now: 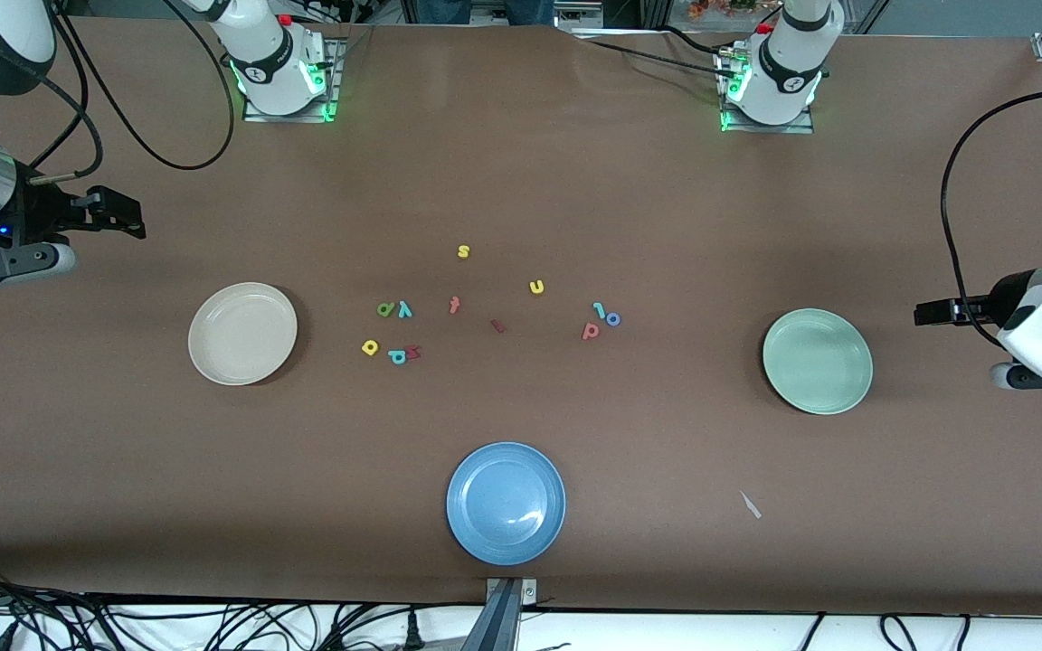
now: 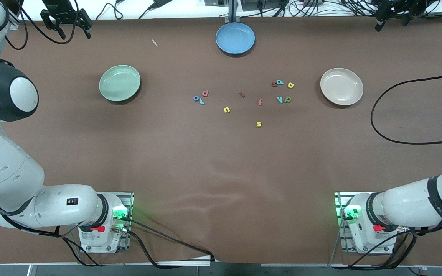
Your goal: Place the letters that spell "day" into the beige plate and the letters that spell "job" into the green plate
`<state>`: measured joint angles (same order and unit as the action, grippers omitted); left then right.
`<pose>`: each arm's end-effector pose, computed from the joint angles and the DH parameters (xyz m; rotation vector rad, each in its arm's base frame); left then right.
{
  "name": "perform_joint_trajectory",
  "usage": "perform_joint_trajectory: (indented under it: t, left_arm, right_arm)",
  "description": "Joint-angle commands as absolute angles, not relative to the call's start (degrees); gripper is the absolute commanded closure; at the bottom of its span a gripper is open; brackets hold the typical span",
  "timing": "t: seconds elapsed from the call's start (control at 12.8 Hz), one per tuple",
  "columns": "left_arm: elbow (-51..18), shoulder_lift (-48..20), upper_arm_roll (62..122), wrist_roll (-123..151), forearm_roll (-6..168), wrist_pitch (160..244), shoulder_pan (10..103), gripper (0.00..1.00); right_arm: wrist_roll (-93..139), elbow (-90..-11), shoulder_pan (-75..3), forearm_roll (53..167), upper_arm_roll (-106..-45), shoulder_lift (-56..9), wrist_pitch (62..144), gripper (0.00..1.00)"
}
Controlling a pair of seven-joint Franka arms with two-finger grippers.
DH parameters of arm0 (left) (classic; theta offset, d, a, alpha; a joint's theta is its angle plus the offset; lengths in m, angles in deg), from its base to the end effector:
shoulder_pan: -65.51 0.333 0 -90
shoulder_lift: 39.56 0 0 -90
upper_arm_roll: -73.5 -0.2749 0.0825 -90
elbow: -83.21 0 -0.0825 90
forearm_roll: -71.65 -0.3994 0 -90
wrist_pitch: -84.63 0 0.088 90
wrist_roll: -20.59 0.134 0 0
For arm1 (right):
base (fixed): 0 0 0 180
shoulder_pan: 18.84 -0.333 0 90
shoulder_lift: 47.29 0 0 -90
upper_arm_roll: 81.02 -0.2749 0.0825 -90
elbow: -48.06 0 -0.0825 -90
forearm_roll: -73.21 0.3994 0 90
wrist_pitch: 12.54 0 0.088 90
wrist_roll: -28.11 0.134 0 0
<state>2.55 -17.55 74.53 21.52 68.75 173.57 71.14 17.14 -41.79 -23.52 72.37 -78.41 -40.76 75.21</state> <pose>0.6383 0.0595 0.3989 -3.0857 -0.0917 0.3744 0.5859 0.0201 0.4887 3.1042 0.3555 -0.2373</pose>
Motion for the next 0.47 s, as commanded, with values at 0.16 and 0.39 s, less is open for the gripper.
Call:
perform_joint_trajectory:
  t: [0.16, 0.39]
  left_arm:
    - [2.4, -17.9, 74.2, 22.6, 70.8, 173.7, 71.2, 0.00]
    - [2.4, -17.7, 74.2, 22.6, 70.8, 173.7, 71.2, 0.00]
  right_arm:
    - [16.8, -41.4, -23.6, 72.5, -78.3, -40.6, 74.8, 0.00]
    - [16.8, -41.4, -23.6, 72.5, -78.3, -40.6, 74.8, 0.00]
